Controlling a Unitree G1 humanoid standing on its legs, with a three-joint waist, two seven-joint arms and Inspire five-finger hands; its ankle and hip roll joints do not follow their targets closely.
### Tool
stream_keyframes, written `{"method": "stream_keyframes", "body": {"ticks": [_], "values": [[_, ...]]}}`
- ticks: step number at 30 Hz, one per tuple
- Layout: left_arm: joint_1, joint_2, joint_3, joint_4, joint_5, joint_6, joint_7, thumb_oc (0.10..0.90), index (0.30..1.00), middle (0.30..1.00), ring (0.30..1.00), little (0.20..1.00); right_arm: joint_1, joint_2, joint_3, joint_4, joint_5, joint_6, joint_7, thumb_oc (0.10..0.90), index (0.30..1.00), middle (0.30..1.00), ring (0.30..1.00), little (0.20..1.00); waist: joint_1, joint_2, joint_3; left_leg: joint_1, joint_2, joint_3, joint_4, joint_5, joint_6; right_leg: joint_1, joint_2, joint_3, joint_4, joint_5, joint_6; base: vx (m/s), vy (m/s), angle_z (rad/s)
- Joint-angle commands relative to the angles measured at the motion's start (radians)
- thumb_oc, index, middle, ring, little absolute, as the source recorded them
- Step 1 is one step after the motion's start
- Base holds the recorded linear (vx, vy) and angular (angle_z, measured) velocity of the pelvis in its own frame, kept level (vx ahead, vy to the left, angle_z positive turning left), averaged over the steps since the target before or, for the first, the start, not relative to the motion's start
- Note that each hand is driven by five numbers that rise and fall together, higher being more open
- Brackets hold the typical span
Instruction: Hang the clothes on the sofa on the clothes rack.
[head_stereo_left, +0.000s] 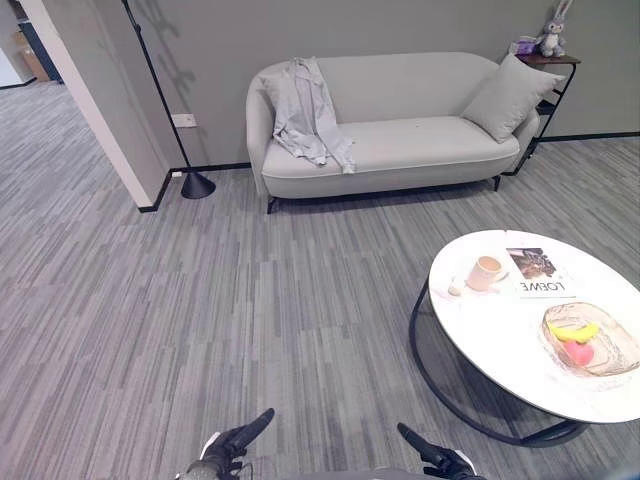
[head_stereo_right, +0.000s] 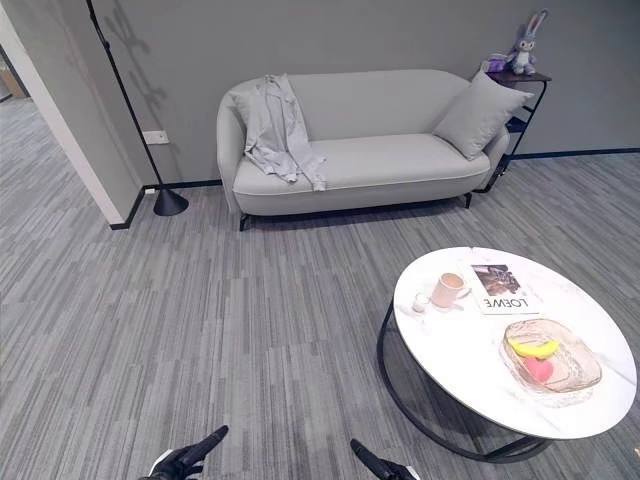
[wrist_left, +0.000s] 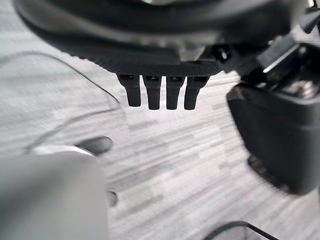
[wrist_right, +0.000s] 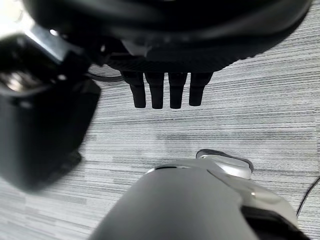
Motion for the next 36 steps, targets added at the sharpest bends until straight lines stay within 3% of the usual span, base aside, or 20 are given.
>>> {"method": "stream_keyframes", "body": {"ticks": [1, 15, 18, 20, 21, 24, 27, 28, 29, 31, 32, 34, 36], "values": [[-0.054, 0.003, 0.016, -0.002, -0.006, -0.045, 0.005, 0.800, 0.900, 0.900, 0.900, 0.900, -0.077, -0.029, 0.018, -0.017, 0.043, -0.042, -0.020, 0.800, 0.900, 0.900, 0.900, 0.900, -0.011, -0.031, 0.035, 0.075, 0.013, 0.042, -0.056, -0.043, -0.038, 0.226, -0.053, -0.023, -0.364, 0.170, 0.137, 0.00, 0.000, 0.00], [-0.055, -0.001, 0.038, 0.023, -0.030, -0.035, 0.018, 0.800, 0.900, 0.900, 0.900, 0.900, -0.082, -0.035, 0.032, -0.054, 0.039, -0.041, -0.020, 0.800, 0.900, 0.900, 0.900, 0.900, -0.003, -0.039, 0.054, 0.082, 0.022, 0.055, -0.050, -0.039, -0.041, 0.222, -0.040, -0.021, -0.364, 0.167, 0.129, 0.03, -0.041, -0.01], [-0.074, 0.000, 0.041, 0.009, -0.071, -0.037, 0.023, 0.800, 0.900, 0.900, 0.900, 0.900, -0.101, -0.045, 0.040, -0.080, 0.034, -0.040, -0.027, 0.800, 0.900, 0.900, 0.900, 0.900, 0.003, -0.058, 0.102, -0.040, 0.030, 0.038, 0.162, -0.072, -0.057, 0.211, -0.047, -0.022, -0.345, 0.152, 0.108, -0.04, -0.103, -0.04], [-0.076, 0.000, 0.042, -0.012, -0.092, -0.036, 0.024, 0.800, 0.900, 0.900, 0.900, 0.900, -0.099, -0.060, 0.040, -0.121, 0.029, -0.038, -0.030, 0.800, 0.900, 0.900, 0.900, 0.900, 0.013, -0.068, 0.134, -0.137, 0.035, 0.019, 0.339, -0.034, -0.074, 0.221, -0.047, -0.023, -0.336, 0.140, 0.084, 0.04, -0.134, -0.08], [-0.081, -0.004, 0.040, -0.021, -0.107, -0.031, 0.024, 0.800, 0.900, 0.900, 0.900, 0.900, -0.100, -0.073, 0.043, -0.153, 0.026, -0.038, -0.034, 0.800, 0.900, 0.900, 0.900, 0.900, 0.023, -0.073, 0.164, -0.230, 0.032, -0.023, 0.507, 0.035, -0.084, 0.231, -0.040, -0.023, -0.328, 0.126, 0.064, 0.06, -0.112, 0.14], [-0.077, -0.009, 0.043, -0.014, -0.120, -0.033, 0.035, 0.800, 0.900, 0.900, 0.900, 0.900, -0.104, -0.081, 0.047, -0.157, 0.026, -0.035, -0.039, 0.800, 0.900, 0.900, 0.900, 0.900, 0.029, -0.079, 0.180, -0.313, 0.024, -0.043, 0.594, 0.056, -0.082, 0.248, -0.035, -0.022, -0.332, 0.111, 0.055, 0.15, -0.063, 0.29], [-0.060, -0.016, 0.055, -0.027, -0.148, -0.032, 0.034, 0.800, 0.900, 0.900, 0.900, 0.900, -0.102, -0.086, 0.058, -0.164, 0.014, -0.031, -0.037, 0.800, 0.900, 0.900, 0.900, 0.900, 0.048, -0.085, 0.167, -0.341, 0.042, -0.027, 0.393, 0.024, -0.065, 0.272, -0.042, -0.028, -0.352, 0.083, 0.073, 0.37, 0.057, 0.02], [-0.056, -0.016, 0.051, -0.033, -0.150, -0.032, 0.033, 0.800, 0.900, 0.900, 0.900, 0.900, -0.118, -0.087, 0.072, -0.147, 0.003, -0.032, -0.042, 0.800, 0.900, 0.900, 0.900, 0.900, 0.066, -0.082, 0.165, -0.373, 0.075, -0.036, 0.218, 0.086, -0.080, 0.296, -0.042, -0.035, -0.362, 0.064, 0.082, 0.37, 0.085, -0.08], [-0.056, -0.016, 0.051, -0.033, -0.150, -0.032, 0.033, 0.800, 0.900, 0.900, 0.900, 0.900, -0.118, -0.086, 0.072, -0.146, 0.003, -0.032, -0.042, 0.800, 0.900, 0.900, 0.900, 0.900, 0.067, -0.084, 0.167, -0.366, 0.073, -0.034, 0.211, 0.090, -0.080, 0.299, -0.044, -0.035, -0.362, 0.063, 0.083, 0.40, 0.094, -0.06], [-0.058, -0.007, 0.053, -0.033, -0.148, -0.039, 0.039, 0.800, 0.900, 0.900, 0.900, 0.900, -0.144, -0.082, 0.087, -0.118, 0.001, -0.035, -0.041, 0.800, 0.900, 0.900, 0.900, 0.900, 0.093, -0.086, 0.164, -0.401, 0.106, -0.050, 0.042, 0.139, -0.103, 0.329, -0.043, -0.027, -0.364, 0.033, 0.097, 0.59, 0.174, -0.16], [-0.044, -0.004, 0.074, -0.023, -0.151, -0.041, 0.035, 0.800, 0.900, 0.900, 0.900, 0.900, -0.147, -0.085, 0.093, -0.116, -0.012, -0.039, -0.024, 0.800, 0.900, 0.900, 0.900, 0.900, 0.112, -0.078, 0.135, -0.393, 0.126, -0.038, -0.031, 0.163, -0.114, 0.375, -0.049, -0.007, -0.364, 0.008, 0.126, 0.78, 0.278, -0.52], [-0.036, -0.001, 0.083, -0.014, -0.152, -0.045, 0.034, 0.800, 0.900, 0.900, 0.900, 0.900, -0.135, -0.078, 0.085, -0.114, -0.016, -0.038, -0.016, 0.800, 0.900, 0.900, 0.900, 0.900, 0.120, -0.078, 0.118, -0.376, 0.109, -0.026, -0.006, 0.206, -0.118, 0.393, -0.085, 0.007, -0.359, 0.021, 0.140, 0.68, 0.302, -0.75], [-0.030, 0.007, 0.094, 0.004, -0.135, -0.045, 0.029, 0.800, 0.900, 0.900, 0.900, 0.900, -0.125, -0.070, 0.068, -0.107, -0.012, -0.037, -0.005, 0.800, 0.900, 0.900, 0.900, 0.900, 0.123, -0.096, 0.098, -0.346, 0.073, 0.002, 0.017, 0.187, -0.094, 0.385, -0.149, 0.017, -0.287, 0.078, 0.177, 0.67, 0.317, -0.66]]}}
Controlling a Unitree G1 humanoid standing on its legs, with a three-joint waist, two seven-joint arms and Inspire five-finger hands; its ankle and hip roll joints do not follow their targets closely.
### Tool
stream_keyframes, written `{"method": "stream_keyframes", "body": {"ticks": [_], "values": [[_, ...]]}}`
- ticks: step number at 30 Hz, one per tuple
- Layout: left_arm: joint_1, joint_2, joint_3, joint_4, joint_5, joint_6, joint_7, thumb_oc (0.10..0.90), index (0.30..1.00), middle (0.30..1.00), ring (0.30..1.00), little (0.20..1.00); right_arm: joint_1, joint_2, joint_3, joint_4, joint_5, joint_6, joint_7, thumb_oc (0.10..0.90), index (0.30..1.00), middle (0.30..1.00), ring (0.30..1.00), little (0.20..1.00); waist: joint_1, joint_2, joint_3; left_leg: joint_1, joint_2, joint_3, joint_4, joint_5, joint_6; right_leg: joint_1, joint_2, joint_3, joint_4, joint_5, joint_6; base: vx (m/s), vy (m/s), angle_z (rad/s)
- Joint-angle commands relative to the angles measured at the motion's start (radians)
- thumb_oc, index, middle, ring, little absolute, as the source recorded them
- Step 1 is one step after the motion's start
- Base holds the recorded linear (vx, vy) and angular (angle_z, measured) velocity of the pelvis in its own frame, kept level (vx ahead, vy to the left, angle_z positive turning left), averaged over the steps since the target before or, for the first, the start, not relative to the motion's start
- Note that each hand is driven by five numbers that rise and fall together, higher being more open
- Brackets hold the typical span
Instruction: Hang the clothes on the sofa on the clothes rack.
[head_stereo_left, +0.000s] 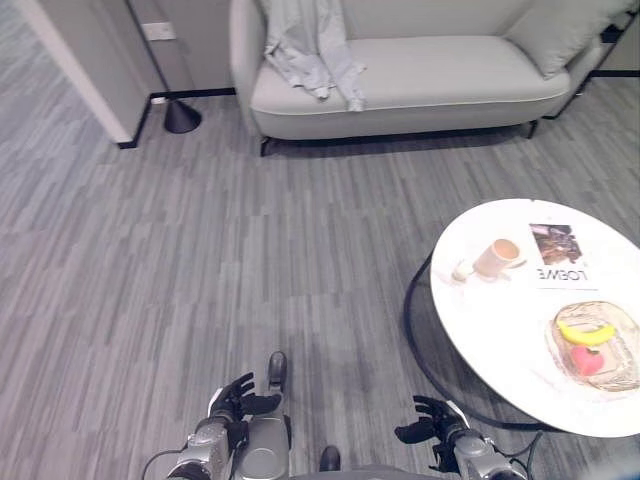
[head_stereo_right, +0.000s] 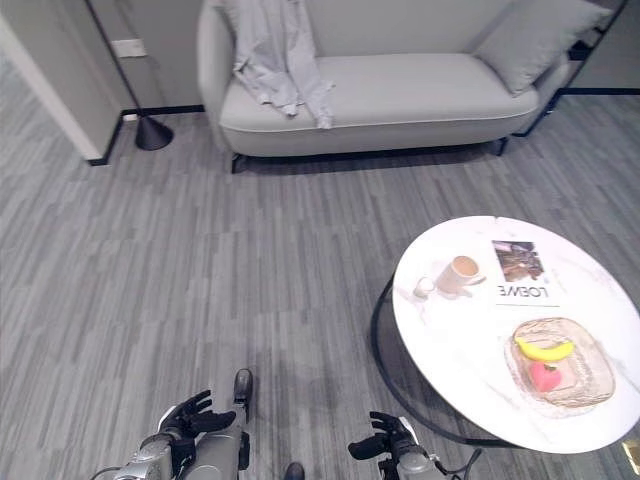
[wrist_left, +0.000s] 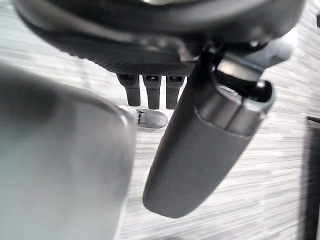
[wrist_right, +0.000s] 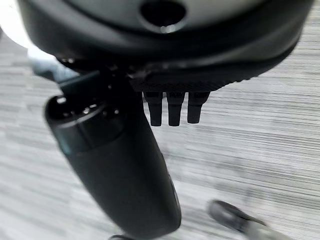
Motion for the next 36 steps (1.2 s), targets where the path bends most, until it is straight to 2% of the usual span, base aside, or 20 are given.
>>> {"method": "stream_keyframes", "body": {"ticks": [1, 4, 5, 6, 8, 10, 12, 15, 18, 21, 24, 25, 26, 27, 29, 31, 32, 33, 34, 36], "values": [[0.059, 0.029, -0.056, 0.012, 0.025, -0.021, 0.003, 0.800, 0.900, 0.900, 0.900, 0.900, 0.037, -0.029, -0.033, -0.082, -0.038, -0.029, 0.019, 0.800, 0.900, 0.900, 0.900, 0.900, 0.024, -0.014, -0.060, 0.028, 0.029, -0.018, 0.035, 0.018, -0.032, 0.034, -0.218, -0.073, 0.165, 0.146, 0.136, 0.62, 0.315, -0.50], [0.056, 0.042, -0.042, -0.023, 0.007, -0.017, -0.006, 0.800, 0.900, 0.900, 0.900, 0.900, 0.040, -0.033, -0.042, -0.094, -0.037, -0.029, 0.028, 0.800, 0.900, 0.900, 0.900, 0.900, 0.017, -0.018, -0.047, 0.124, -0.053, 0.006, 0.016, -0.052, 0.050, -0.089, -0.296, -0.067, 0.485, 0.400, 0.136, 0.46, 0.298, -0.39], [0.055, 0.042, -0.042, -0.023, 0.007, -0.017, -0.006, 0.800, 0.900, 0.900, 0.900, 0.900, 0.040, -0.033, -0.043, -0.094, -0.037, -0.029, 0.028, 0.800, 0.900, 0.900, 0.900, 0.900, 0.018, -0.017, -0.049, 0.121, -0.052, 0.007, 0.016, -0.052, 0.050, -0.091, -0.294, -0.066, 0.485, 0.401, 0.136, 0.50, 0.367, 0.08], [0.045, 0.050, -0.048, -0.022, 0.012, -0.012, -0.008, 0.800, 0.900, 0.900, 0.900, 0.900, 0.045, -0.033, -0.049, -0.102, -0.044, -0.025, 0.022, 0.800, 0.900, 0.900, 0.900, 0.900, -0.001, -0.002, -0.029, 0.208, -0.090, 0.004, -0.021, -0.091, 0.091, -0.184, -0.330, -0.075, 0.657, 0.498, 0.123, 0.50, 0.340, 0.20], [0.037, 0.052, -0.042, -0.028, -0.006, -0.013, -0.011, 0.800, 0.900, 0.900, 0.900, 0.900, 0.062, -0.034, -0.053, -0.118, -0.042, -0.026, 0.023, 0.800, 0.900, 0.900, 0.900, 0.900, -0.030, 0.031, -0.006, 0.282, -0.090, -0.021, -0.041, -0.126, 0.108, -0.316, -0.303, -0.079, 0.742, 0.385, 0.088, 0.61, 0.291, 0.54], [0.035, 0.048, -0.039, -0.039, -0.020, -0.018, -0.015, 0.800, 0.900, 0.900, 0.900, 0.900, 0.077, -0.036, -0.058, -0.122, -0.038, -0.026, 0.025, 0.800, 0.900, 0.900, 0.900, 0.900, -0.060, 0.054, 0.009, 0.334, -0.086, -0.051, -0.041, -0.156, 0.107, -0.384, -0.270, -0.126, 0.659, 0.300, 0.079, 0.41, 0.055, 0.60], [0.031, 0.045, -0.042, -0.033, -0.018, -0.022, -0.015, 0.800, 0.900, 0.900, 0.900, 0.900, 0.079, -0.040, -0.059, -0.124, -0.041, -0.025, 0.024, 0.800, 0.900, 0.900, 0.900, 0.900, -0.080, 0.060, 0.019, 0.370, -0.091, -0.066, -0.041, -0.187, 0.103, -0.427, -0.243, -0.147, 0.561, 0.291, 0.083, 0.38, -0.033, 0.53], [0.026, 0.033, -0.020, -0.010, -0.005, -0.027, -0.018, 0.800, 0.900, 0.900, 0.900, 0.900, 0.103, -0.041, -0.068, -0.142, -0.047, -0.025, 0.027, 0.800, 0.900, 0.900, 0.900, 0.900, -0.152, 0.041, 0.030, 0.511, -0.118, -0.141, -0.041, -0.295, 0.071, -0.498, -0.107, -0.131, 0.076, 0.351, 0.150, 0.80, -0.149, 0.52], [0.027, 0.015, -0.006, 0.010, 0.009, -0.029, -0.031, 0.800, 0.900, 0.900, 0.900, 0.900, 0.111, -0.043, -0.075, -0.150, -0.057, -0.022, 0.031, 0.800, 0.900, 0.900, 0.900, 0.900, -0.176, 0.035, 0.027, 0.572, -0.116, -0.175, -0.041, -0.323, 0.050, -0.540, -0.084, -0.137, 0.004, 0.362, 0.175, 0.61, -0.116, 0.71], [0.041, -0.007, -0.011, 0.020, 0.016, -0.028, -0.040, 0.800, 0.900, 0.900, 0.900, 0.900, 0.139, -0.062, -0.079, -0.154, -0.060, -0.027, 0.040, 0.800, 0.900, 0.900, 0.900, 0.900, -0.176, 0.047, 0.011, 0.618, -0.093, -0.214, 0.005, -0.303, 0.033, -0.471, -0.064, -0.146, 0.004, 0.371, 0.129, 0.71, -0.198, 0.90], [0.050, -0.021, -0.012, 0.014, -0.045, -0.025, -0.039, 0.800, 0.900, 0.900, 0.900, 0.900, 0.136, -0.077, -0.089, -0.135, -0.049, -0.031, 0.036, 0.800, 0.900, 0.900, 0.900, 0.900, -0.173, 0.049, 0.012, 0.509, -0.063, -0.165, 0.322, -0.154, -0.068, -0.366, -0.071, -0.149, 0.018, 0.354, 0.096, 0.49, -0.215, 0.70], [0.050, -0.020, -0.012, 0.014, -0.045, -0.025, -0.039, 0.800, 0.900, 0.900, 0.900, 0.900, 0.136, -0.077, -0.089, -0.135, -0.049, -0.031, 0.036, 0.800, 0.900, 0.900, 0.900, 0.900, -0.174, 0.049, 0.011, 0.508, -0.063, -0.166, 0.322, -0.154, -0.068, -0.367, -0.071, -0.149, 0.018, 0.354, 0.096, 0.39, -0.246, 0.28], [0.044, -0.020, -0.027, -0.008, -0.067, -0.022, -0.038, 0.800, 0.900, 0.900, 0.900, 0.900, 0.124, -0.089, -0.087, -0.139, -0.038, -0.031, 0.030, 0.800, 0.900, 0.900, 0.900, 0.900, -0.158, 0.028, 0.044, 0.347, -0.034, -0.095, 0.664, -0.008, -0.141, -0.294, -0.085, -0.164, 0.015, 0.310, 0.056, 0.40, -0.282, -0.04], [0.041, -0.019, -0.024, -0.010, -0.070, -0.017, -0.034, 0.800, 0.900, 0.900, 0.900, 0.900, 0.112, -0.097, -0.078, -0.128, -0.048, -0.028, 0.025, 0.800, 0.900, 0.900, 0.900, 0.900, -0.151, 0.021, 0.047, 0.306, 0.012, -0.026, 0.776, -0.015, -0.132, -0.252, -0.074, -0.166, 0.004, 0.278, 0.034, 0.53, -0.345, 0.14], [0.041, -0.015, -0.019, -0.017, -0.090, -0.017, -0.027, 0.800, 0.900, 0.900, 0.900, 0.900, 0.097, -0.102, -0.068, -0.113, -0.051, -0.018, 0.017, 0.800, 0.900, 0.900, 0.900, 0.900, -0.120, 0.009, 0.056, 0.204, 0.030, 0.028, 0.837, -0.047, -0.105, -0.196, -0.073, -0.151, 0.004, 0.232, 0.019, 0.51, -0.164, 0.37], [0.056, -0.020, -0.015, -0.014, -0.102, -0.016, -0.027, 0.800, 0.900, 0.900, 0.900, 0.900, 0.098, -0.092, -0.063, -0.110, -0.042, -0.017, 0.026, 0.800, 0.900, 0.900, 0.900, 0.900, -0.089, -0.004, 0.039, 0.131, 0.062, 0.077, 0.604, -0.104, -0.054, -0.134, -0.091, -0.141, 0.004, 0.182, 0.033, 0.64, -0.031, -0.41], [0.056, -0.019, -0.015, -0.014, -0.102, -0.016, -0.027, 0.800, 0.900, 0.900, 0.900, 0.900, 0.098, -0.092, -0.063, -0.110, -0.042, -0.017, 0.026, 0.800, 0.900, 0.900, 0.900, 0.900, -0.089, -0.006, 0.038, 0.132, 0.059, 0.078, 0.599, -0.101, -0.053, -0.135, -0.093, -0.141, 0.004, 0.182, 0.034, 0.71, 0.095, -0.42], [0.071, -0.017, -0.018, -0.010, -0.086, -0.013, -0.027, 0.800, 0.900, 0.900, 0.900, 0.900, 0.096, -0.086, -0.059, -0.098, -0.043, -0.018, 0.028, 0.800, 0.900, 0.900, 0.900, 0.900, -0.073, -0.003, 0.028, 0.132, 0.097, 0.078, 0.322, -0.123, -0.034, -0.087, -0.106, -0.152, 0.004, 0.145, 0.052, 0.38, 0.081, -0.20], [0.071, -0.017, -0.018, -0.010, -0.086, -0.013, -0.027, 0.800, 0.900, 0.900, 0.900, 0.900, 0.096, -0.086, -0.059, -0.098, -0.043, -0.018, 0.028, 0.800, 0.900, 0.900, 0.900, 0.900, -0.073, -0.005, 0.028, 0.134, 0.095, 0.079, 0.315, -0.119, -0.033, -0.088, -0.108, -0.152, 0.004, 0.145, 0.053, 0.60, 0.162, -0.29], [0.075, -0.011, -0.020, 0.001, -0.065, -0.013, -0.019, 0.800, 0.900, 0.900, 0.900, 0.900, 0.090, -0.080, -0.057, -0.070, -0.043, -0.023, 0.029, 0.800, 0.900, 0.900, 0.900, 0.900, -0.058, 0.017, 0.017, 0.132, 0.133, 0.037, 0.025, -0.017, -0.063, -0.037, -0.107, -0.165, 0.004, 0.106, 0.065, 0.55, 0.180, -0.15]]}}
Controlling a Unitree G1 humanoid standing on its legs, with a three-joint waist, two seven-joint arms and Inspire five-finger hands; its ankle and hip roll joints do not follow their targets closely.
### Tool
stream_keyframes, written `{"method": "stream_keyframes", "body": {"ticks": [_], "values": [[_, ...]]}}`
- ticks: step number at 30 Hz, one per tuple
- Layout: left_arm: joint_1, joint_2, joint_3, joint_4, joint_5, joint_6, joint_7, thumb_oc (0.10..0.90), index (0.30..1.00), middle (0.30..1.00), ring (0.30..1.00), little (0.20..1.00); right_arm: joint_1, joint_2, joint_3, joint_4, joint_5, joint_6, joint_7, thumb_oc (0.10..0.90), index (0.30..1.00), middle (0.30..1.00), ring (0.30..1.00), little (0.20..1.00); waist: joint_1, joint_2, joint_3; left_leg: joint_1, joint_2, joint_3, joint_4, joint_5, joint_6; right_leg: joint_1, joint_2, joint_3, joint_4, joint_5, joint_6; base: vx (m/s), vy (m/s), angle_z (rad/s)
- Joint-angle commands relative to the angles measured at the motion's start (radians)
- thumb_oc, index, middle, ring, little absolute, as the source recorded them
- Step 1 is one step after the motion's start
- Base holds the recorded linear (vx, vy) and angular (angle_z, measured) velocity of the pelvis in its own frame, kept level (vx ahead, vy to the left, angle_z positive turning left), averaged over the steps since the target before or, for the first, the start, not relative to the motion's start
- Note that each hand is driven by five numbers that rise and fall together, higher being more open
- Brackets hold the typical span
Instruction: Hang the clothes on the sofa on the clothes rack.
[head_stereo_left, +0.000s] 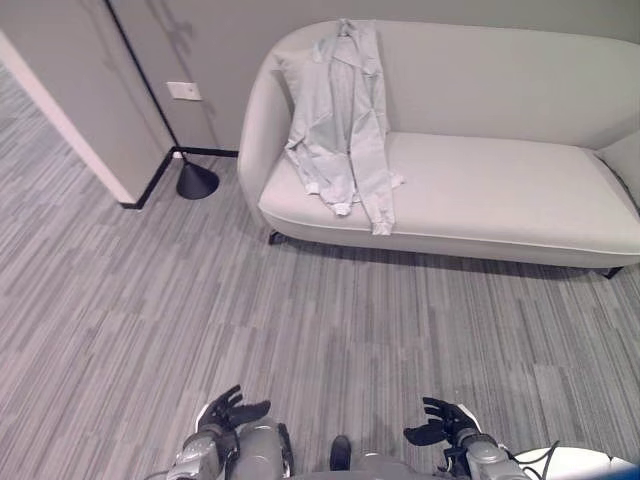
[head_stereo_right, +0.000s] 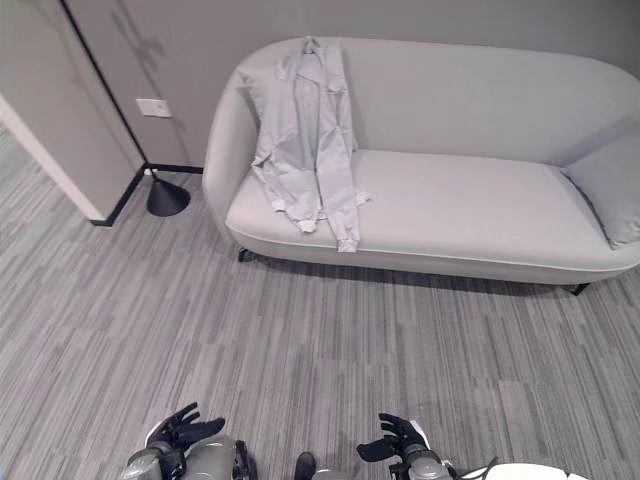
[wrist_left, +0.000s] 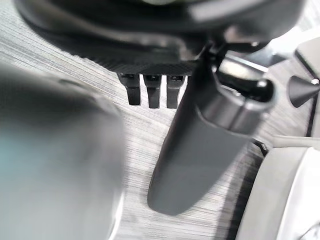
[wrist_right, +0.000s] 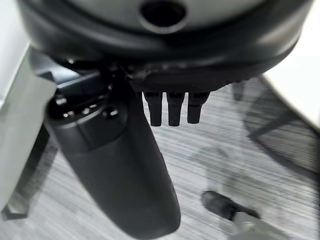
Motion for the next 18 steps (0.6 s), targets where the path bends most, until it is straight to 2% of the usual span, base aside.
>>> {"method": "stream_keyframes", "body": {"ticks": [1, 2, 3, 4, 5, 6, 7, 8, 9, 10, 11, 12, 14, 16, 17, 18], "values": [[0.033, -0.022, -0.046, 0.019, 0.054, -0.011, 0.009, 0.800, 0.900, 0.900, 0.900, 0.900, 0.026, -0.038, -0.001, 0.002, -0.006, -0.032, -0.003, 0.800, 0.900, 0.900, 0.900, 0.900, 0.041, 0.002, -0.028, 0.058, 0.075, -0.096, -0.227, 0.118, -0.064, 0.044, -0.077, -0.017, 0.004, -0.037, 0.130, 0.63, 0.198, -0.02], [0.031, -0.020, -0.051, 0.040, 0.069, -0.009, 0.012, 0.800, 0.900, 0.900, 0.900, 0.900, 0.026, -0.034, -0.002, 0.021, -0.007, -0.032, -0.001, 0.800, 0.900, 0.900, 0.900, 0.900, 0.044, 0.006, -0.036, 0.021, 0.086, -0.123, -0.227, 0.117, -0.082, 0.068, -0.082, -0.010, 0.004, -0.045, 0.137, 0.63, 0.230, -0.18], [0.032, -0.016, -0.052, 0.071, 0.083, -0.008, 0.003, 0.800, 0.900, 0.900, 0.900, 0.900, 0.029, -0.027, -0.009, 0.037, -0.009, -0.034, 0.008, 0.800, 0.900, 0.900, 0.900, 0.900, 0.038, 0.018, -0.052, 0.028, 0.084, -0.120, -0.227, 0.114, -0.093, 0.086, -0.092, 0.005, 0.004, -0.051, 0.155, 0.61, 0.265, -0.44], [0.039, -0.015, -0.049, 0.076, 0.093, -0.008, 0.000, 0.800, 0.900, 0.900, 0.900, 0.900, 0.037, -0.020, -0.014, 0.045, -0.007, -0.033, 0.015, 0.800, 0.900, 0.900, 0.900, 0.900, 0.039, 0.030, -0.065, 0.046, 0.083, -0.119, -0.227, 0.142, -0.102, 0.106, -0.107, 0.013, 0.004, -0.056, 0.165, 0.64, 0.336, -0.57], [0.040, -0.011, -0.053, 0.083, 0.120, -0.010, -0.001, 0.800, 0.900, 0.900, 0.900, 0.900, 0.033, -0.015, -0.019, 0.056, -0.007, -0.031, 0.020, 0.800, 0.900, 0.900, 0.900, 0.900, 0.041, 0.027, -0.082, 0.062, 0.066, -0.106, -0.227, 0.146, -0.096, 0.111, -0.149, 0.019, 0.019, -0.029, 0.183, 0.71, 0.444, -0.49], [0.038, -0.007, -0.066, 0.096, 0.168, -0.013, 0.003, 0.800, 0.900, 0.900, 0.900, 0.900, 0.029, -0.014, -0.035, 0.079, -0.006, -0.028, 0.021, 0.800, 0.900, 0.900, 0.900, 0.900, 0.050, 0.021, -0.107, 0.087, 0.031, -0.074, -0.227, 0.137, -0.075, 0.120, -0.229, 0.021, 0.068, 0.041, 0.218, 0.64, 0.455, -0.82], [0.040, -0.004, -0.075, 0.102, 0.182, -0.006, -0.001, 0.800, 0.900, 0.900, 0.900, 0.900, 0.026, -0.011, -0.050, 0.089, 0.002, -0.027, 0.019, 0.800, 0.900, 0.900, 0.900, 0.900, 0.054, 0.015, -0.113, 0.114, 0.006, -0.046, -0.227, 0.129, -0.063, 0.086, -0.279, 0.017, 0.150, 0.128, 0.234, 0.59, 0.480, -0.96], [0.035, 0.002, -0.083, 0.104, 0.192, -0.006, -0.006, 0.800, 0.900, 0.900, 0.900, 0.900, 0.024, -0.010, -0.062, 0.089, 0.014, -0.026, 0.026, 0.800, 0.900, 0.900, 0.900, 0.900, 0.048, 0.017, -0.111, 0.153, -0.027, -0.028, -0.227, 0.105, -0.034, 0.032, -0.312, 0.042, 0.276, 0.213, 0.223, 0.47, 0.424, -1.25], [0.030, 0.011, -0.093, 0.101, 0.210, -0.004, -0.009, 0.800, 0.900, 0.900, 0.900, 0.900, 0.021, -0.012, -0.065, 0.086, 0.021, -0.025, 0.026, 0.800, 0.900, 0.900, 0.900, 0.900, 0.034, 0.025, -0.098, 0.186, -0.054, -0.028, -0.227, 0.080, -0.004, -0.031, -0.324, 0.067, 0.410, 0.280, 0.196, 0.31, 0.302, -0.84], [0.030, 0.011, -0.093, 0.101, 0.210, -0.004, -0.009, 0.800, 0.900, 0.900, 0.900, 0.900, 0.021, -0.012, -0.065, 0.086, 0.021, -0.025, 0.026, 0.800, 0.900, 0.900, 0.900, 0.900, 0.035, 0.026, -0.100, 0.184, -0.053, -0.027, -0.227, 0.080, -0.004, -0.034, -0.323, 0.068, 0.410, 0.281, 0.196, 0.40, 0.379, -0.52], [0.019, 0.031, -0.115, 0.082, 0.236, -0.004, -0.013, 0.800, 0.900, 0.900, 0.900, 0.900, 0.014, -0.019, -0.079, 0.053, 0.045, -0.029, 0.013, 0.800, 0.900, 0.900, 0.900, 0.900, 0.006, 0.048, -0.075, 0.234, -0.084, -0.026, -0.227, 0.033, 0.042, -0.131, -0.338, 0.076, 0.577, 0.348, 0.173, 0.41, 0.341, 0.13], [0.008, 0.041, -0.124, 0.076, 0.247, -0.009, -0.013, 0.800, 0.900, 0.900, 0.900, 0.900, 0.009, -0.023, -0.086, 0.029, 0.061, -0.032, 0.008, 0.800, 0.900, 0.900, 0.900, 0.900, -0.013, 0.061, -0.069, 0.255, -0.089, -0.020, -0.227, 0.009, 0.051, -0.191, -0.339, 0.059, 0.619, 0.314, 0.160, 0.52, 0.400, 0.32], [-0.005, 0.053, -0.134, 0.053, 0.247, -0.014, -0.012, 0.800, 0.900, 0.900, 0.900, 0.900, 0.012, -0.032, -0.096, -0.028, 0.075, -0.041, 0.005, 0.800, 0.900, 0.900, 0.900, 0.900, -0.042, 0.070, -0.049, 0.302, -0.102, -0.017, -0.227, -0.026, 0.059, -0.251, -0.323, -0.010, 0.595, 0.250, 0.156, 0.41, 0.176, 0.39], [-0.014, 0.059, -0.138, 0.014, 0.242, -0.015, -0.006, 0.800, 0.900, 0.900, 0.900, 0.900, 0.011, -0.050, -0.104, -0.074, 0.079, -0.049, -0.005, 0.800, 0.900, 0.900, 0.900, 0.900, -0.069, 0.077, -0.035, 0.352, -0.113, -0.009, -0.227, -0.073, 0.053, -0.313, -0.284, -0.112, 0.449, 0.203, 0.168, 0.43, 0.037, 0.16], [-0.017, 0.060, -0.140, 0.004, 0.245, -0.012, -0.008, 0.800, 0.900, 0.900, 0.900, 0.900, 0.012, -0.056, -0.099, -0.090, 0.074, -0.045, -0.007, 0.800, 0.900, 0.900, 0.900, 0.900, -0.079, 0.079, -0.029, 0.368, -0.113, -0.006, -0.227, -0.086, 0.049, -0.321, -0.259, -0.128, 0.372, 0.194, 0.174, 0.41, -0.056, -0.09], [-0.020, 0.058, -0.140, -0.001, 0.249, -0.014, -0.007, 0.800, 0.900, 0.900, 0.900, 0.900, 0.012, -0.060, -0.095, -0.095, 0.072, -0.043, -0.007, 0.800, 0.900, 0.900, 0.900, 0.900, -0.093, 0.074, -0.026, 0.392, -0.122, -0.001, -0.227, -0.109, 0.044, -0.351, -0.215, -0.120, 0.255, 0.195, 0.183, 0.44, -0.085, -0.07]]}}
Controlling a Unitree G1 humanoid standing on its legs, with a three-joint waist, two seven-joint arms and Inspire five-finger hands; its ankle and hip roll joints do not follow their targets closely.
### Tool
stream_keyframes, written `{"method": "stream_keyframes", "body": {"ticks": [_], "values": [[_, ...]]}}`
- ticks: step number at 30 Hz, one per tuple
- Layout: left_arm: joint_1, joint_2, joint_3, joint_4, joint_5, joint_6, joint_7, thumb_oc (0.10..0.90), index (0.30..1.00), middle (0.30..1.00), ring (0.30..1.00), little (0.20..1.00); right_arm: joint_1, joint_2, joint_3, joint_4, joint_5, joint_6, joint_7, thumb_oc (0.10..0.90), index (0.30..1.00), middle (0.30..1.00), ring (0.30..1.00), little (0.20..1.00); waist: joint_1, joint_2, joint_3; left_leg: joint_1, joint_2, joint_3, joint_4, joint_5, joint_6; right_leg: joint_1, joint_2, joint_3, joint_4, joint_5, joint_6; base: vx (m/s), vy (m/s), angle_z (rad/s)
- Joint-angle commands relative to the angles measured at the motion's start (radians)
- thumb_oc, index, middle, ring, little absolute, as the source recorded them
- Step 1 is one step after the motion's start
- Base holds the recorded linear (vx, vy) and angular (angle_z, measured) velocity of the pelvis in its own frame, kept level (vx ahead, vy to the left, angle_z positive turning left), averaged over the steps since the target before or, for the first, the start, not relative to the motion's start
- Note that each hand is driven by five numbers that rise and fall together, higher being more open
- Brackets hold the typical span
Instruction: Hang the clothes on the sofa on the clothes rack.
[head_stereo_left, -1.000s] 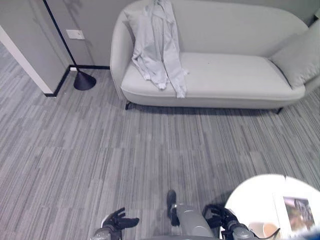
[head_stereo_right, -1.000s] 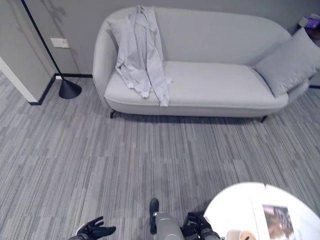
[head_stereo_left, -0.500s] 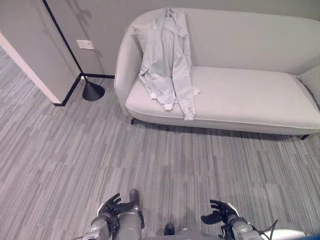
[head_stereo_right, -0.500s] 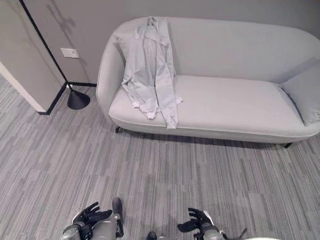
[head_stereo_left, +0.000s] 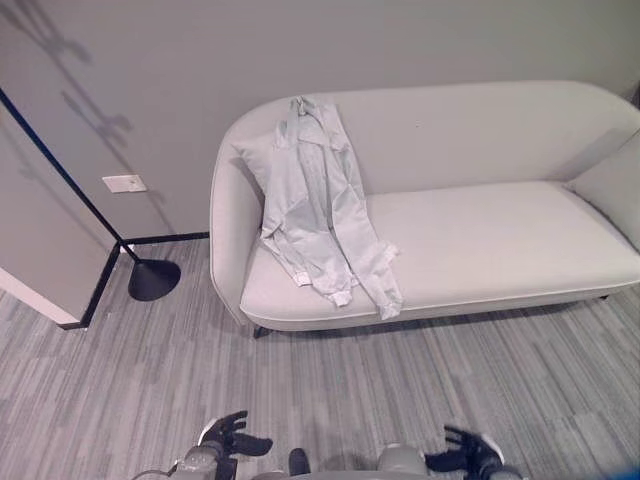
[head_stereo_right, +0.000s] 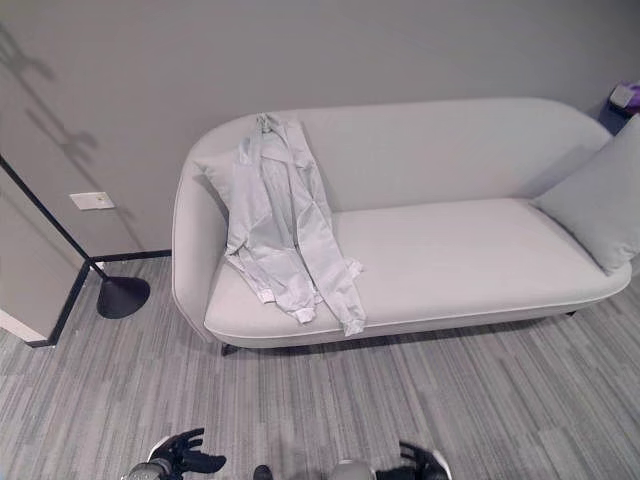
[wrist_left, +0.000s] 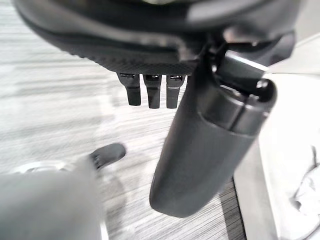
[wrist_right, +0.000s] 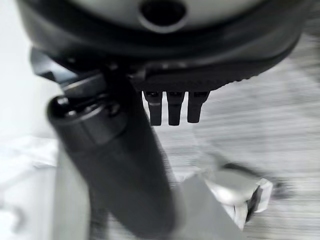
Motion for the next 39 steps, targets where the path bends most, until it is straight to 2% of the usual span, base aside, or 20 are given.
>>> {"method": "stream_keyframes", "body": {"ticks": [1, 3, 5, 7, 11, 12, 13, 14, 15, 16, 17, 18, 19, 21, 22, 23, 24, 25, 29, 39], "values": [[-0.020, 0.020, 0.040, -0.051, 0.024, -0.027, -0.007, 0.800, 0.900, 0.900, 0.900, 0.900, -0.071, 0.000, 0.006, -0.034, 0.027, -0.034, -0.007, 0.800, 0.900, 0.900, 0.900, 0.900, -0.020, -0.028, 0.065, 0.107, 0.010, 0.012, 0.009, -0.133, -0.113, 0.080, 0.086, 0.011, -0.469, 0.387, 0.033, 0.45, -0.093, 0.00], [-0.026, 0.019, 0.052, -0.063, 0.017, -0.034, -0.008, 0.800, 0.900, 0.900, 0.900, 0.900, -0.063, -0.004, 0.010, -0.050, 0.020, -0.031, -0.001, 0.800, 0.900, 0.900, 0.900, 0.900, -0.037, -0.039, 0.070, 0.145, 0.005, 0.004, 0.009, -0.162, -0.125, 0.047, 0.130, 0.027, -0.606, 0.416, 0.058, 0.45, -0.100, 0.10], [-0.028, 0.009, 0.061, -0.084, 0.013, -0.036, -0.017, 0.800, 0.900, 0.900, 0.900, 0.900, -0.050, -0.007, 0.022, -0.061, -0.013, -0.025, 0.002, 0.800, 0.900, 0.900, 0.900, 0.900, -0.049, -0.048, 0.066, 0.191, -0.003, -0.030, 0.009, -0.196, -0.130, -0.018, 0.133, 0.038, -0.622, 0.421, 0.080, 0.56, -0.137, 0.10], [-0.014, -0.001, 0.056, -0.099, 0.012, -0.036, -0.017, 0.800, 0.900, 0.900, 0.900, 0.900, -0.029, -0.016, 0.020, -0.067, -0.022, -0.025, 0.006, 0.800, 0.900, 0.900, 0.900, 0.900, -0.044, -0.049, 0.055, 0.223, -0.003, -0.060, 0.009, -0.226, -0.124, 0.021, 0.140, 0.028, -0.622, 0.427, 0.063, 0.50, -0.175, 0.28], [-0.014, -0.021, 0.054, -0.086, -0.003, -0.033, -0.018, 0.800, 0.900, 0.900, 0.900, 0.900, -0.032, -0.030, 0.024, -0.049, -0.026, -0.029, 0.009, 0.800, 0.900, 0.900, 0.900, 0.900, -0.048, -0.029, 0.047, 0.259, 0.032, -0.082, 0.027, -0.169, -0.147, 0.071, 0.162, 0.040, -0.622, 0.438, 0.042, 0.44, -0.189, 0.45], [-0.010, -0.037, 0.066, -0.087, -0.054, -0.029, -0.014, 0.800, 0.900, 0.900, 0.900, 0.900, -0.035, -0.039, 0.031, -0.069, -0.038, -0.031, 0.006, 0.800, 0.900, 0.900, 0.900, 0.900, -0.040, -0.024, 0.050, 0.214, 0.071, -0.072, 0.212, -0.107, -0.190, 0.132, 0.170, 0.029, -0.622, 0.413, 0.017, 0.30, -0.172, 0.19], [-0.010, -0.036, 0.066, -0.087, -0.054, -0.029, -0.014, 0.800, 0.900, 0.900, 0.900, 0.900, -0.035, -0.038, 0.031, -0.069, -0.038, -0.031, 0.006, 0.800, 0.900, 0.900, 0.900, 0.900, -0.041, -0.026, 0.048, 0.210, 0.069, -0.074, 0.213, -0.106, -0.189, 0.129, 0.168, 0.028, -0.622, 0.414, 0.017, 0.48, -0.344, 0.16], [-0.001, -0.037, 0.066, -0.124, -0.097, -0.030, -0.009, 0.800, 0.900, 0.900, 0.900, 0.900, -0.028, -0.055, 0.038, -0.125, -0.044, -0.031, 0.004, 0.800, 0.900, 0.900, 0.900, 0.900, -0.022, -0.044, 0.066, 0.072, 0.090, -0.078, 0.493, 0.001, -0.235, 0.194, 0.167, 0.023, -0.622, 0.371, -0.014, 0.25, -0.251, 0.12], [0.002, -0.041, 0.073, -0.145, -0.130, -0.031, 0.001, 0.800, 0.900, 0.900, 0.900, 0.900, -0.032, -0.069, 0.045, -0.154, -0.047, -0.030, 0.001, 0.800, 0.900, 0.900, 0.900, 0.900, -0.008, -0.052, 0.086, 0.014, 0.096, -0.084, 0.624, 0.047, -0.258, 0.224, 0.170, 0.024, -0.622, 0.351, -0.032, 0.32, -0.318, 0.19], [-0.003, -0.040, 0.083, -0.152, -0.149, -0.033, 0.016, 0.800, 0.900, 0.900, 0.900, 0.900, -0.040, -0.077, 0.047, -0.170, -0.048, -0.029, -0.006, 0.800, 0.900, 0.900, 0.900, 0.900, 0.004, -0.071, 0.097, -0.042, 0.096, -0.079, 0.712, 0.069, -0.263, 0.244, 0.161, 0.028, -0.622, 0.333, -0.043, 0.33, -0.218, 0.03], [0.008, -0.045, 0.109, -0.185, -0.206, -0.033, 0.024, 0.800, 0.900, 0.900, 0.900, 0.900, -0.047, -0.095, 0.048, -0.235, -0.057, -0.025, -0.014, 0.800, 0.900, 0.900, 0.900, 0.900, 0.027, -0.080, 0.109, -0.095, 0.141, -0.025, 0.717, 0.050, -0.239, 0.278, 0.169, 0.031, -0.622, 0.303, -0.056, 0.44, -0.114, -0.03], [0.036, -0.046, 0.132, -0.238, -0.228, -0.036, 0.031, 0.800, 0.900, 0.900, 0.900, 0.900, -0.042, -0.115, 0.040, -0.312, -0.075, -0.026, -0.015, 0.800, 0.900, 0.900, 0.900, 0.900, 0.050, -0.086, 0.110, -0.125, 0.171, 0.012, 0.594, 0.009, -0.211, 0.302, 0.164, 0.042, -0.622, 0.283, -0.048, 0.38, -0.045, -0.37], [0.036, -0.045, 0.132, -0.238, -0.228, -0.035, 0.031, 0.800, 0.900, 0.900, 0.900, 0.900, -0.042, -0.114, 0.039, -0.313, -0.075, -0.026, -0.015, 0.800, 0.900, 0.900, 0.900, 0.900, 0.051, -0.088, 0.109, -0.125, 0.169, 0.014, 0.590, 0.012, -0.210, 0.301, 0.162, 0.043, -0.622, 0.284, -0.047, 0.29, 0.065, -0.59], [0.067, -0.039, 0.141, -0.298, -0.238, -0.038, 0.045, 0.800, 0.900, 0.900, 0.900, 0.900, -0.030, -0.142, 0.027, -0.389, -0.107, -0.025, -0.017, 0.800, 0.900, 0.900, 0.900, 0.900, 0.065, -0.086, 0.104, -0.110, 0.193, 0.022, 0.379, -0.004, -0.197, 0.314, 0.149, 0.044, -0.622, 0.272, -0.033, 0.17, 0.097, -0.59], [0.067, -0.039, 0.141, -0.298, -0.238, -0.038, 0.045, 0.800, 0.900, 0.900, 0.900, 0.900, -0.030, -0.142, 0.027, -0.389, -0.107, -0.025, -0.017, 0.800, 0.900, 0.900, 0.900, 0.900, 0.065, -0.086, 0.104, -0.110, 0.193, 0.022, 0.378, -0.004, -0.197, 0.314, 0.149, 0.044, -0.622, 0.272, -0.032, 0.33, 0.257, -0.57], [0.092, -0.020, 0.144, -0.373, -0.232, -0.050, 0.061, 0.800, 0.900, 0.900, 0.900, 0.900, -0.046, -0.185, 0.018, -0.434, -0.144, -0.034, -0.024, 0.800, 0.900, 0.900, 0.900, 0.900, 0.096, -0.061, 0.088, -0.106, 0.206, -0.106, 0.090, 0.056, -0.221, 0.337, 0.149, 0.054, -0.622, 0.239, -0.011, 0.26, 0.200, -0.50], [0.092, -0.020, 0.144, -0.374, -0.232, -0.050, 0.061, 0.800, 0.900, 0.900, 0.900, 0.900, -0.046, -0.185, 0.018, -0.434, -0.144, -0.034, -0.024, 0.800, 0.900, 0.900, 0.900, 0.900, 0.095, -0.061, 0.087, -0.107, 0.205, -0.107, 0.086, 0.059, -0.221, 0.335, 0.149, 0.053, -0.622, 0.239, -0.011, 0.40, 0.311, -0.51], [0.083, -0.011, 0.142, -0.400, -0.225, -0.062, 0.065, 0.800, 0.900, 0.900, 0.900, 0.900, -0.059, -0.214, 0.002, -0.473, -0.160, -0.041, -0.027, 0.800, 0.900, 0.900, 0.900, 0.900, 0.098, -0.039, 0.071, -0.111, 0.208, -0.182, 0.009, 0.070, -0.242, 0.351, 0.154, 0.075, -0.622, 0.224, -0.002, 0.15, 0.110, -0.33], [0.089, 0.009, 0.141, -0.472, -0.191, -0.076, 0.062, 0.800, 0.900, 0.900, 0.900, 0.900, -0.060, -0.253, -0.030, -0.534, -0.186, -0.059, -0.023, 0.800, 0.900, 0.900, 0.900, 0.900, 0.085, -0.009, 0.046, -0.087, 0.179, -0.205, 0.009, 0.035, -0.248, 0.353, 0.126, 0.101, -0.622, 0.230, 0.015, 0.17, 0.200, -0.31], [0.045, 0.141, 0.179, -0.772, -0.097, -0.106, 0.083, 0.800, 0.900, 0.900, 0.900, 0.900, -0.199, -0.321, -0.069, -0.669, -0.235, -0.060, -0.052, 0.800, 0.900, 0.900, 0.900, 0.900, 0.107, -0.026, 0.036, -0.044, 0.091, -0.085, 0.009, -0.048, -0.187, 0.324, 0.008, 0.146, -0.622, 0.290, 0.079, 0.08, 0.195, -0.16]]}}
